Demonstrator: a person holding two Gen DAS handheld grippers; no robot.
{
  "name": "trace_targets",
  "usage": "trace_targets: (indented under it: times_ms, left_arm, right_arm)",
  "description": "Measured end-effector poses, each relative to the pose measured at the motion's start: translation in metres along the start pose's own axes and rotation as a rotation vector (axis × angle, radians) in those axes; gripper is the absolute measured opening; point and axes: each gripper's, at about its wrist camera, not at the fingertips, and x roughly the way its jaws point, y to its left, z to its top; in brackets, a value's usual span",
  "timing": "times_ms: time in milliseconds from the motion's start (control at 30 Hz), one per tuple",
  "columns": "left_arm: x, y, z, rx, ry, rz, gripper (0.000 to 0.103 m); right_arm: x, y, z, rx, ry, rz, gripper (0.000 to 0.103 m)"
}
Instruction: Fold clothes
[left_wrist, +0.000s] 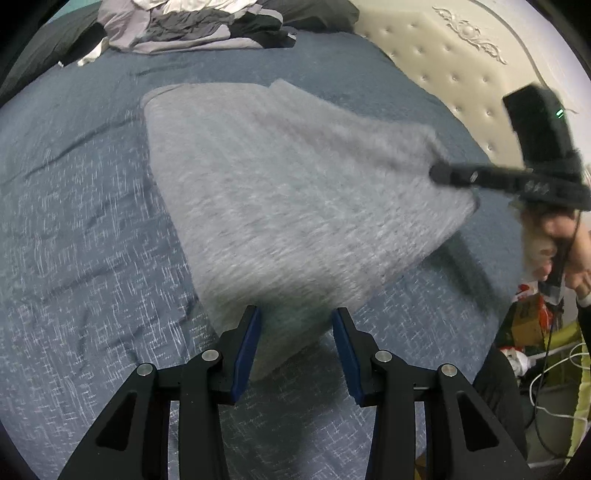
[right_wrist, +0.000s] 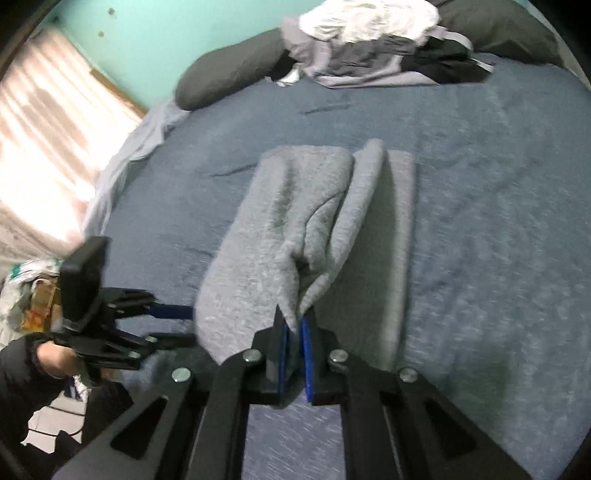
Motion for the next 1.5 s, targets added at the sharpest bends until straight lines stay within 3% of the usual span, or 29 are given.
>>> trace_targets:
  times_ms: [267,467,633,800,1100,1167,1233,1433,1500]
  left_arm:
    - [0.000,0.015,0.010,-0.040,0.001,0.023,0.044]
    - [0.006,0.023,0.002,-0.064,0.008,0.010,0.044]
    - [0.008,0.029,-0.004,-0.088,0.000,-0.002,0.044]
    - [0.008,0.027,-0.005,-0.082,0.004,0.002,0.044]
    - [0.007,0.028,-0.007,-0.088,0.002,-0.009,0.044]
    - [0.008,0.028,-0.008,-0.086,0.000,-0.010,0.044]
    - [0.008,0.028,-0.008,-0.083,-0.002,-0.013,0.044]
    - [0.010,0.027,-0.009,-0.073,-0.007,-0.018,0.044]
    - [0.010,0.026,-0.008,-0.073,-0.006,-0.015,0.044]
  right_arm:
    - [0.053,-0.022,-0.030,0.096,0.100,0.005,0.008]
    - [0.037,-0.029,-0.024,0.117,0.096,-0.003,0.024]
    - [0.008,-0.030,-0.001,0.121,-0.019,0.009,0.025]
    - [0.010,-0.030,0.031,0.177,-0.062,0.049,0.025]
    - [0.085,-0.016,0.072,0.157,0.082,0.009,0.025]
    - [0.092,-0.012,0.076,0.135,0.089,-0.001,0.021]
    - [0.095,-0.011,0.079,0.120,0.087,-0.016,0.007]
    - [0.076,-0.026,0.089,0.135,-0.020,-0.058,0.002]
    - [0.079,-0.029,0.089,0.134,-0.010,-0.061,0.002]
